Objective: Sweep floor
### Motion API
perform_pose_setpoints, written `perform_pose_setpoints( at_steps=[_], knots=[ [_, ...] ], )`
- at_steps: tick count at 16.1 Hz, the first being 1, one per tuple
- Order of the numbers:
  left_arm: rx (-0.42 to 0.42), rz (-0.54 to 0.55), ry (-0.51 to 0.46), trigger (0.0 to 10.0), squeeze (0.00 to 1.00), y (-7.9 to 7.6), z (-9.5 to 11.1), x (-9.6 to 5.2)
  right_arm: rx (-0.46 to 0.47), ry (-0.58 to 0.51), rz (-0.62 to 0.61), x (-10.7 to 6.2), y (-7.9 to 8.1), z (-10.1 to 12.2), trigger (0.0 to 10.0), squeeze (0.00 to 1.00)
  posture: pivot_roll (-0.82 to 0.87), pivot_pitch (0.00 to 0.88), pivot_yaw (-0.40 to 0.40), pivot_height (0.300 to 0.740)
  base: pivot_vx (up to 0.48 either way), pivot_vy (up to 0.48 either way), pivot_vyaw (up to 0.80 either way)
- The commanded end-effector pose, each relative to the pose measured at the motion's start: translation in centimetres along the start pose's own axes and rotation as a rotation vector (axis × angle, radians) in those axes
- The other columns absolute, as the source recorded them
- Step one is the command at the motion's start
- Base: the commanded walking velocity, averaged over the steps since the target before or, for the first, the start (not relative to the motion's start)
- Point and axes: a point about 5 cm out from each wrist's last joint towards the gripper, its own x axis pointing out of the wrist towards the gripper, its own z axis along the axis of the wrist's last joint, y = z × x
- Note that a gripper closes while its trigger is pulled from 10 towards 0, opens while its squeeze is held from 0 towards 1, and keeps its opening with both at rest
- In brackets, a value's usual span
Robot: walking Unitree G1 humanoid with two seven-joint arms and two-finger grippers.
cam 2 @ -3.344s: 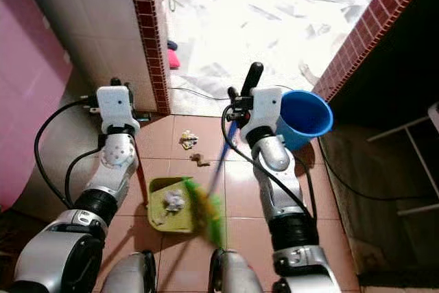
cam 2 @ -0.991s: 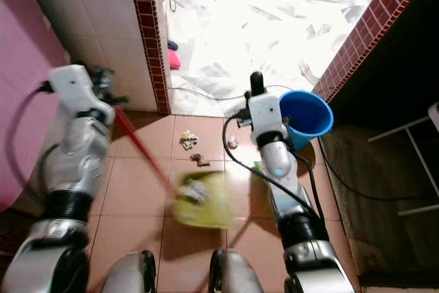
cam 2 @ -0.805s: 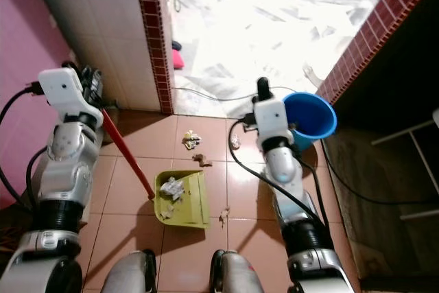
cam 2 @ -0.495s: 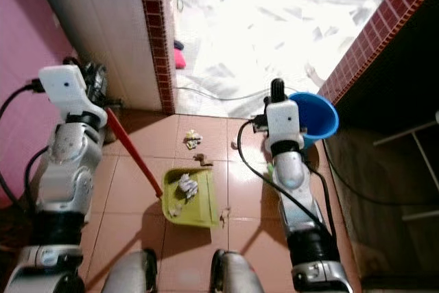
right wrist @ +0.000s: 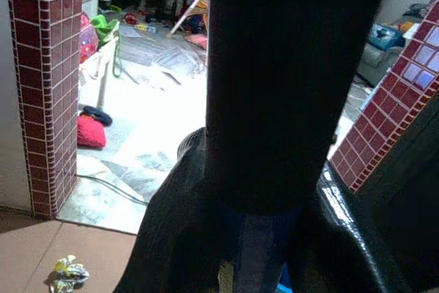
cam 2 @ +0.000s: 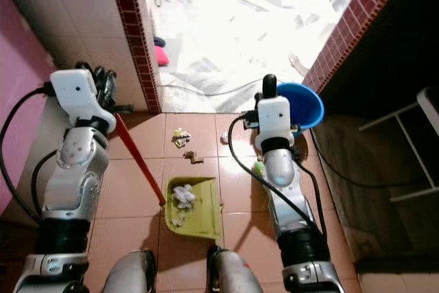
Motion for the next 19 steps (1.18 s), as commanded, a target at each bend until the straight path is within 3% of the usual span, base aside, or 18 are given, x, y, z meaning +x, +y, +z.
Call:
perform_pose_setpoints(
  at_steps=[1,5,11,15,19],
  knots=[
    [-0.011,-0.010,-0.043,10.0,0.00,-0.3,1.0,-0.1,-0.046,0.030,-0.049,-0.6,-1.9,-0.8,10.0,0.00,0.02,0.136,-0.032,0.740,0.000,-0.435,0.00],
    [-0.010,-0.001,-0.036,10.0,0.00,0.0,0.8,0.3,-0.090,0.061,-0.085,-0.8,-3.8,-1.8,10.0,0.00,0.01,0.115,-0.037,0.740,0.000,-0.435,-0.65],
    [-0.006,0.017,-0.059,10.0,0.00,0.6,1.4,0.7,-0.068,0.037,-0.063,-0.1,-2.9,-1.2,10.0,0.00,0.01,0.109,-0.047,0.740,0.000,-0.455,-0.09],
    [0.001,0.053,-0.067,10.0,0.00,1.1,1.3,0.6,-0.054,0.041,-0.049,-0.1,-2.8,-1.3,10.0,0.00,0.01,0.112,-0.048,0.740,0.000,0.000,0.00],
    [0.043,0.156,-0.121,10.0,0.00,2.6,2.8,1.2,-0.056,0.031,-0.032,0.2,-2.7,-1.2,10.0,0.00,0.00,0.112,-0.046,0.740,0.000,0.000,0.00]
  ],
)
